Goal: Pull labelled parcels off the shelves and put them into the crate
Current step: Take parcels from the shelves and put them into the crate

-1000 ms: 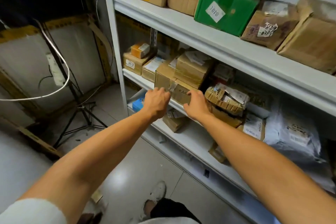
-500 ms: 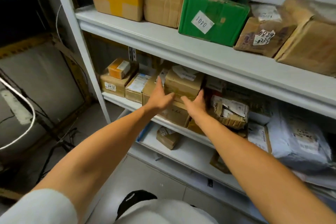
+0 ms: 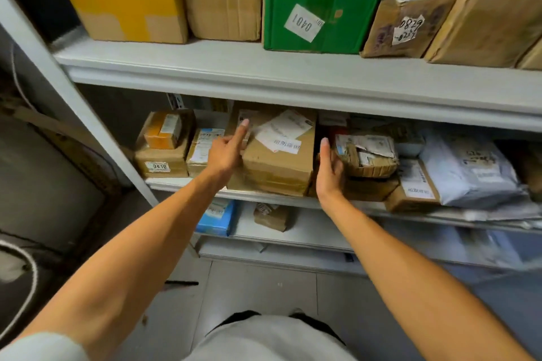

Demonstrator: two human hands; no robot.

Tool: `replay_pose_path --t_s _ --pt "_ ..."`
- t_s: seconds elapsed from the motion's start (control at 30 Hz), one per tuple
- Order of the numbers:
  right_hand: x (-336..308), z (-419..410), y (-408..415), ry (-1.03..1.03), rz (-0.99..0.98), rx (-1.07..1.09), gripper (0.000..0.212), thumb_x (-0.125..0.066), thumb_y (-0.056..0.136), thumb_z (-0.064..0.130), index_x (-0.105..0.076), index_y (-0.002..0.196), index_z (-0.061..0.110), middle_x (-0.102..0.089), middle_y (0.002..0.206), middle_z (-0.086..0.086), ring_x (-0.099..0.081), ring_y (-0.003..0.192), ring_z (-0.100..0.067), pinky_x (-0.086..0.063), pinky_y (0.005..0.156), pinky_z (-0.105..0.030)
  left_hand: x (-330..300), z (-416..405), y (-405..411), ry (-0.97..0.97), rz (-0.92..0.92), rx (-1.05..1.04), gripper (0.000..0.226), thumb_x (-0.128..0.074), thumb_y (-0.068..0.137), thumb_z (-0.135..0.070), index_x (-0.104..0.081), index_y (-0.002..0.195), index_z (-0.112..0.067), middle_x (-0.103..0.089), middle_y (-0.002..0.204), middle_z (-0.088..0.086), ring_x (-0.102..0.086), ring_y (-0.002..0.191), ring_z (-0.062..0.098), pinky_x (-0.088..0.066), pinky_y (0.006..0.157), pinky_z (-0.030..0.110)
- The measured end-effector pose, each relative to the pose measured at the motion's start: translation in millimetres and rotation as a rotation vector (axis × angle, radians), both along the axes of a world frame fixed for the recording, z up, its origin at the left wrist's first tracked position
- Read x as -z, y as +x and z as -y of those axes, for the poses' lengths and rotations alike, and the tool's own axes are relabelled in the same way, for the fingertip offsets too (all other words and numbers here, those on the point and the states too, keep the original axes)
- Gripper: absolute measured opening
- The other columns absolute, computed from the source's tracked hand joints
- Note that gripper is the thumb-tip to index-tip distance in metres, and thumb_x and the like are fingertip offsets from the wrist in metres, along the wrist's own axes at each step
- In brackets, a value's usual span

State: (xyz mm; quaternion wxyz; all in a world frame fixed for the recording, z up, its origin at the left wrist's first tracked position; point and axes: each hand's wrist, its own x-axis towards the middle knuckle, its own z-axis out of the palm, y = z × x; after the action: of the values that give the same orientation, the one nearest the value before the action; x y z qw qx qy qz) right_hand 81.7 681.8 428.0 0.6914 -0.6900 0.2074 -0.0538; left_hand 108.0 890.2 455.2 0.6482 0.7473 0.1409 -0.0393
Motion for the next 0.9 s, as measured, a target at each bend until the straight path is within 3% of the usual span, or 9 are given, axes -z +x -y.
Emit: replay_pose_path --t_s 0.1,0.23,0.37,0.5,0.57,0.63,0.73,0.83,0.9 --pt "13.4 -9.3 -7.9 0.208 0.015 0.015 0.055 -0.064 0.09 0.055 -0.052 0.125 0.014 -0.062 0.119 -0.01 -0.062 0.107 -0.024 -0.051 0.08 -0.03 8.6 -0.2 -6.8 -0.048 -0.057 0.154 0.055 -0.056 0.091 -0.064 -0.07 0.102 -0.012 -0.077 0.096 0.008 -0.075 0.078 0.013 -0.056 0.076 0.03" --pt "16.4 -20.7 -18.4 0.401 -0.055 -0.127 0.079 -0.064 0.078 0.066 -0.051 0.142 0.021 -0.069 0.126 -0.01 -0.067 0.112 -0.026 -0.056 0.089 -0.039 14.0 6.3 -13.0 -0.164 -0.096 0.221 0.05 -0.058 0.093 -0.057 -0.061 0.117 -0.013 -0.074 0.107 0.013 -0.074 0.094 0.029 -0.06 0.085 0.043" --pt "25.9 -11.2 -43.7 0.412 -0.024 -0.14 0.075 -0.068 0.071 0.05 -0.047 0.139 0.026 -0.067 0.126 -0.009 -0.066 0.11 -0.024 -0.058 0.075 -0.034 23.5 0.1 -32.4 -0.184 -0.03 0.252 0.029 -0.063 0.093 -0.045 -0.047 0.101 -0.022 -0.064 0.103 0.007 -0.069 0.086 0.017 -0.056 0.074 0.033" --pt "47.4 8.6 -81.3 0.409 -0.019 -0.135 0.086 -0.076 0.056 0.05 -0.043 0.134 0.034 -0.068 0.121 -0.005 -0.067 0.108 -0.023 -0.057 0.078 -0.04 40.0 3.4 -60.7 -0.251 -0.032 0.376 0.057 -0.062 0.078 -0.044 -0.039 0.13 -0.035 -0.058 0.125 0.001 -0.064 0.105 0.022 -0.057 0.078 0.035" --pt "52.8 15.7 -95.1 0.384 -0.039 -0.086 0.1 -0.083 0.057 0.056 -0.04 0.142 0.026 -0.066 0.128 -0.01 -0.065 0.116 -0.029 -0.056 0.088 -0.048 47.8 13.5 -71.4 -0.294 -0.014 0.435 0.06 -0.065 0.077 -0.043 -0.037 0.13 -0.038 -0.058 0.127 0.004 -0.066 0.105 0.025 -0.058 0.084 0.044" --pt "54.9 25.1 -108.4 0.379 -0.052 -0.037 0.116 -0.087 0.057 0.068 -0.036 0.148 0.019 -0.061 0.135 -0.016 -0.059 0.125 -0.036 -0.051 0.099 -0.056 54.1 28.1 -78.4 -0.312 0.025 0.5 0.064 -0.066 0.073 -0.045 -0.036 0.129 -0.039 -0.054 0.129 0.005 -0.068 0.102 0.02 -0.059 0.081 0.04" --pt "53.1 43.3 -130.2 0.376 -0.053 0.08 0.121 -0.087 0.053 0.07 -0.035 0.147 0.013 -0.062 0.133 -0.018 -0.064 0.117 -0.031 -0.055 0.092 -0.051 58.0 56.6 -85.5 -0.329 0.006 0.578 0.067 -0.065 0.07 -0.045 -0.034 0.129 -0.039 -0.055 0.121 0.007 -0.071 0.092 0.016 -0.058 0.078 0.036" --pt "55.0 66.4 -149.9 0.347 -0.007 0.15 0.116 -0.086 0.05 0.072 -0.039 0.137 0.012 -0.07 0.116 -0.006 -0.069 0.103 -0.018 -0.058 0.085 -0.041 62.2 86.4 -91.6 -0.333 -0.054 0.653 0.07 -0.065 0.067 -0.045 -0.034 0.131 -0.039 -0.058 0.116 0.006 -0.071 0.091 0.016 -0.058 0.08 0.04" --pt "58.6 81.2 -165.4 0.324 -0.028 0.205 0.116 -0.084 0.055 0.074 -0.037 0.139 0.009 -0.066 0.123 -0.013 -0.068 0.11 -0.025 -0.056 0.093 -0.05 65.3 108.0 -96.5 -0.328 -0.098 0.71 0.075 -0.066 0.07 -0.041 -0.033 0.136 -0.033 -0.061 0.115 0.004 -0.072 0.091 0.016 -0.057 0.079 0.038"
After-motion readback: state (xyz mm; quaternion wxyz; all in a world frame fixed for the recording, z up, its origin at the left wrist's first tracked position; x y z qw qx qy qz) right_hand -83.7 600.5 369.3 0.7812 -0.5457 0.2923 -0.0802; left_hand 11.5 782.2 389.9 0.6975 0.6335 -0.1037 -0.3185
